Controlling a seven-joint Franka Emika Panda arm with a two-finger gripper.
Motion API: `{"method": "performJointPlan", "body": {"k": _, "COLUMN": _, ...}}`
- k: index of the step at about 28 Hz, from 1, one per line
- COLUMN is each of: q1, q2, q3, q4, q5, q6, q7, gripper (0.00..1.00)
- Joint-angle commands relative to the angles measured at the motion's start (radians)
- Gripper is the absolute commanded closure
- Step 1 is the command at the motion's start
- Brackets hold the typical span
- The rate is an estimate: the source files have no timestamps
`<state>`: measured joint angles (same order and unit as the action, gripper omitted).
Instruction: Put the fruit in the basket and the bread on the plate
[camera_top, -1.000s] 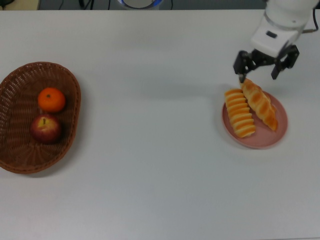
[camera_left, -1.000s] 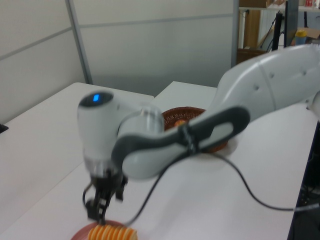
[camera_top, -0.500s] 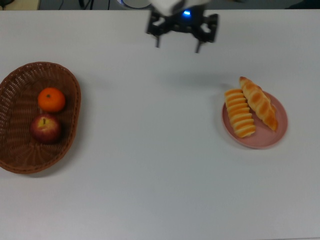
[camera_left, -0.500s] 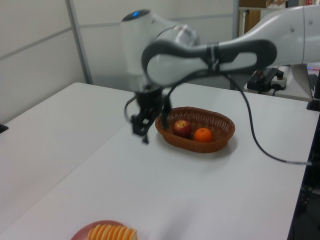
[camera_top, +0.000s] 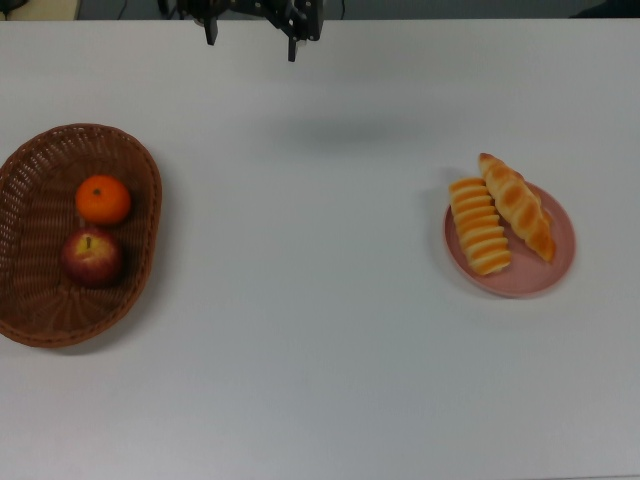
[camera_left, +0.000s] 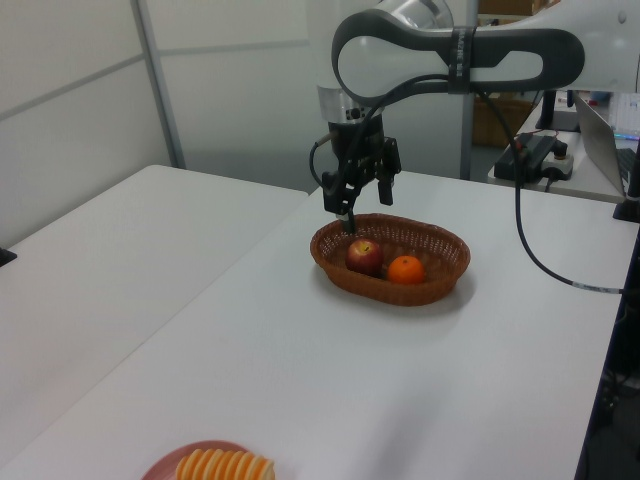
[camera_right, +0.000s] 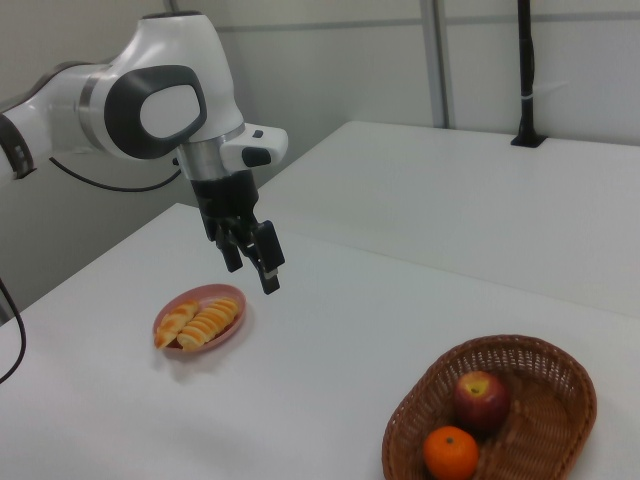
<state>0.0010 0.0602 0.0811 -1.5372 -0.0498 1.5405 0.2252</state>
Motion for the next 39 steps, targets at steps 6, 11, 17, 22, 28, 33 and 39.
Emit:
{"method": "performJointPlan", "body": {"k": 6, "q1": -0.009, "q2": -0.079, "q3": 0.009, "q4": -0.066, "q5": 0.021, "q6": 0.010, "q7": 0.005, "gripper": 0.00}}
{"method": "performJointPlan", "body": {"k": 11, "q1": -0.010, "q2": -0.076, "q3": 0.009, "q4": -0.081, "q5": 0.016, "q6": 0.102, "q7": 0.005, "gripper": 0.00}}
{"method": "performJointPlan", "body": {"k": 17, "q1": -0.009, "q2": -0.062, "q3": 0.009, "q4": -0.086, "q5": 0.019, "q6": 0.142, "q7": 0.006, "gripper": 0.00}}
{"method": "performJointPlan", "body": {"k": 22, "q1": -0.015, "q2": -0.060, "q3": 0.006, "q4": -0.080, "q5": 0.045, "q6": 0.144, "q7": 0.003, "gripper": 0.00}}
{"method": "performJointPlan", "body": {"k": 28, "q1": -0.029, "q2": -0.062, "q3": 0.008, "q4": -0.080, "q5": 0.108, "q6": 0.148, "q7": -0.009, "gripper": 0.00}}
{"method": "performJointPlan", "body": {"k": 33, "q1": -0.027, "q2": -0.057, "q3": 0.009, "q4": -0.081, "q5": 0.108, "q6": 0.148, "q7": -0.009, "gripper": 0.00}}
{"method": "performJointPlan", "body": {"k": 39, "q1": -0.029, "q2": -0.059, "q3": 0.009, "q4": -0.080, "q5": 0.108, "q6": 0.144, "q7": -0.009, "gripper": 0.00}}
